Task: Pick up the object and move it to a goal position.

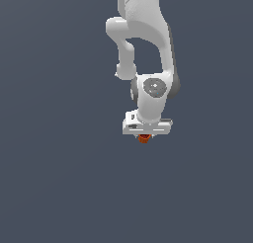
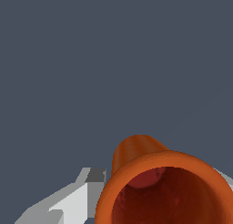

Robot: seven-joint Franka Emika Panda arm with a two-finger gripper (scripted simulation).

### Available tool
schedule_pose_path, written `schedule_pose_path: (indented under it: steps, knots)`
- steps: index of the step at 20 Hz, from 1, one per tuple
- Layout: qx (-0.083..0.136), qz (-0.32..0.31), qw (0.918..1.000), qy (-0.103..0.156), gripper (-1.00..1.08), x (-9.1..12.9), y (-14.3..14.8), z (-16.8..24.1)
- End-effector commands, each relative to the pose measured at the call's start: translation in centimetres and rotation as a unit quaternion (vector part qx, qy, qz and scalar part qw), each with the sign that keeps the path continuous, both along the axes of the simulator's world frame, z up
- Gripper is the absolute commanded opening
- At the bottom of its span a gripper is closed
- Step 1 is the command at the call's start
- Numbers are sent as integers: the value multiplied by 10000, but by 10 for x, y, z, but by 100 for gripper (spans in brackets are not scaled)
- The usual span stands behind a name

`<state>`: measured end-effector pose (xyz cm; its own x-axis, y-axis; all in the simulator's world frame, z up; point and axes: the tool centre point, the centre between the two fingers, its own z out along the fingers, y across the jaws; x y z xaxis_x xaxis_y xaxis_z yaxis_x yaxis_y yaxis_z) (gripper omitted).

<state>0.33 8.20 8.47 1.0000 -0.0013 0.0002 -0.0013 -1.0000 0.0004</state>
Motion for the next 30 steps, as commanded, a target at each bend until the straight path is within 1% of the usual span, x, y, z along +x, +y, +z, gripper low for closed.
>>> schedule_pose_path:
  steps: [1, 8, 15, 22, 30]
  knots:
    - [-1, -4, 10000, -3, -100, 12, 24, 9]
    - [-1, -6, 10000, -1, -100, 42, 77, 27]
    - [1, -5, 10000, 0, -100, 65, 118, 41]
    - [1, -5, 10000, 0, -100, 79, 140, 49]
    - [2, -2, 10000, 1, -100, 85, 149, 52]
